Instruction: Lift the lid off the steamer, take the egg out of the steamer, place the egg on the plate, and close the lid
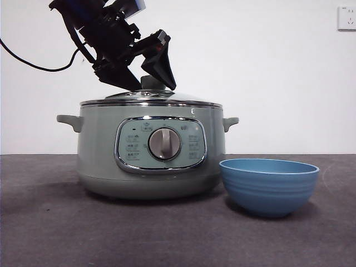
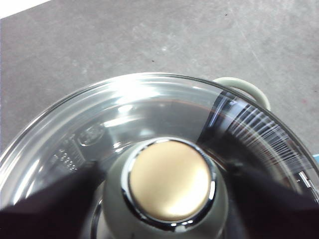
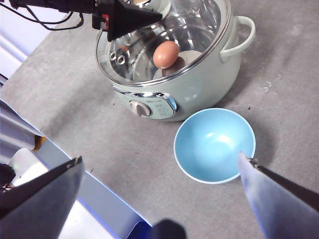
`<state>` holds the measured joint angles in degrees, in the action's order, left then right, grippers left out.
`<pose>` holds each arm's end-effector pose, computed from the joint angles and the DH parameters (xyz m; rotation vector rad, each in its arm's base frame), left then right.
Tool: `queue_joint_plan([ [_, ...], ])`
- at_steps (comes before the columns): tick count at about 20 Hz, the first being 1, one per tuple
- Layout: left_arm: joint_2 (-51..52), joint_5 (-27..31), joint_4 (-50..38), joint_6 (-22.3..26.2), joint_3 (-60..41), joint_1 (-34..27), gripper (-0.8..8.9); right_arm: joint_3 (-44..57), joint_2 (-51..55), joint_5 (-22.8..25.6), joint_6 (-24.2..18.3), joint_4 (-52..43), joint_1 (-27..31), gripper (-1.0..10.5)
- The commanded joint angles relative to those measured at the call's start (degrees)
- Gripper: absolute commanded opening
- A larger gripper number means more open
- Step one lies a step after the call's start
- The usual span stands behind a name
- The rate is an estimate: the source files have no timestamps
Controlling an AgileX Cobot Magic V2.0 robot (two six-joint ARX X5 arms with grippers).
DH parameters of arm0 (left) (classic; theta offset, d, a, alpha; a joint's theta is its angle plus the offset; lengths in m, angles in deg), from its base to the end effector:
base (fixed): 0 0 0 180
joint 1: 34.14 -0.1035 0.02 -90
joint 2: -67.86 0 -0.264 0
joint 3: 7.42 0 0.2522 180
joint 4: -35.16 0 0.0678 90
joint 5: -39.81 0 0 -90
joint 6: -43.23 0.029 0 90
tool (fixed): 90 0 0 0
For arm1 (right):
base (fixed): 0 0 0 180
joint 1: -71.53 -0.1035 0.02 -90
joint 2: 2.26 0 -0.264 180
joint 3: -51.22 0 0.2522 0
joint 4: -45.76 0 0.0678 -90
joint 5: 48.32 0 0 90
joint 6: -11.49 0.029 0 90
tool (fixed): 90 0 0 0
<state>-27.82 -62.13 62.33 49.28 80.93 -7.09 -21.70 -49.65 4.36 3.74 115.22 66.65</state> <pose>0.3317 -0.1761 0.2796 0.1791 0.5733 -0.6915 0.1323 0.0289 0.3435 0.0957 0.7022 0.7473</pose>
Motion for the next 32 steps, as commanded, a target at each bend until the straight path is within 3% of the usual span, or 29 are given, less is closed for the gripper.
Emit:
queue_joint_plan([
  [1, -1.11, -0.17, 1.27, -0.02, -0.24, 0.35, 0.73, -0.2, 0.02, 0.17, 0.26, -0.33, -0.11, 5.4],
  [3, -1.09, -0.33, 1.68, -0.04, -0.24, 0.35, -0.08, -0.2, 0.02, 0.17, 0.26, -0.33, -0.11, 5.4],
  [12, -0.09, -0.31, 0.72, -0.04, -0.22, 0.33, -0.09, -0.2, 0.02, 0.2, 0.24, -0.35, -0.11, 5.4],
  [23, 10.25, -0.17, -0.26, -0.07, 1.18, 0.22, -0.09, -0.2, -1.2, 0.17, 0.61, -2.4, -0.11, 5.4],
  [28, 19.28, -0.02, 5.46, -0.61, 4.33, 0.22, -0.09, -0.2, -4.74, -0.02, 6.25, -11.74, -1.79, 5.4],
  [32, 29.7, 3.43, 11.17, -1.7, 4.33, 0.22, -0.09, -0.22, -10.01, 1.53, 11.82, -21.33, -8.76, 5.4],
])
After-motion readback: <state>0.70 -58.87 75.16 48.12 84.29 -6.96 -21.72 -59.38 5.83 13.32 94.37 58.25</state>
